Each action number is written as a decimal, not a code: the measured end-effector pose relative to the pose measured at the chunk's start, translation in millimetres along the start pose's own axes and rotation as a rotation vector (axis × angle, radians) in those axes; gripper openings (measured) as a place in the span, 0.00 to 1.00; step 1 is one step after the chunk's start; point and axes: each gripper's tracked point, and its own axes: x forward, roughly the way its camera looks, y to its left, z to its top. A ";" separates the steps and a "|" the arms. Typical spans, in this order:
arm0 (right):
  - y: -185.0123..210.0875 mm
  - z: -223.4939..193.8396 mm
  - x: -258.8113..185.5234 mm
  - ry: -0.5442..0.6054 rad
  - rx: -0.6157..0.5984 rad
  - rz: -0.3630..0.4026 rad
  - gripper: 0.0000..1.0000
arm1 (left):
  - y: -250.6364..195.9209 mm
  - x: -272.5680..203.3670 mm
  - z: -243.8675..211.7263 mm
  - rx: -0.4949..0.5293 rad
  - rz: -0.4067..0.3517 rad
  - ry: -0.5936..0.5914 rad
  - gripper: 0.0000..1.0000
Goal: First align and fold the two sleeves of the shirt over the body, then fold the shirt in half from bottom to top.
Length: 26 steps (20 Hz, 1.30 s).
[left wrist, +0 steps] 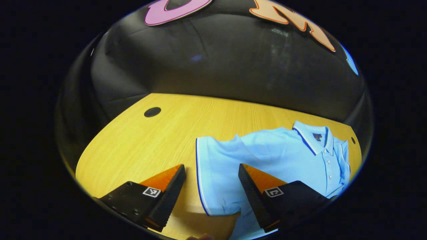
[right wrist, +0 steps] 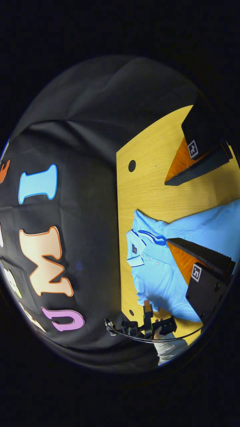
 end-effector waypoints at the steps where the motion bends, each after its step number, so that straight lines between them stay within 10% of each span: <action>1: -0.6 -1.3 -0.8 0.002 -0.001 -0.001 0.98 | -1.4 5.7 1.0 -0.006 -0.001 -0.012 0.99; 5: 0.7 -6.7 -3.2 0.009 0.009 0.004 0.93 | -5.6 6.2 -3.8 -0.002 -0.017 -0.001 0.96; 12: -3.6 -16.9 -6.8 0.012 0.026 0.012 0.93 | -25.5 6.2 3.1 -0.024 -0.054 -0.024 0.00; 26: -27.5 -22.9 -35.3 -0.018 0.070 -0.001 0.98 | -162.7 -52.6 49.0 0.007 -0.282 -0.088 0.00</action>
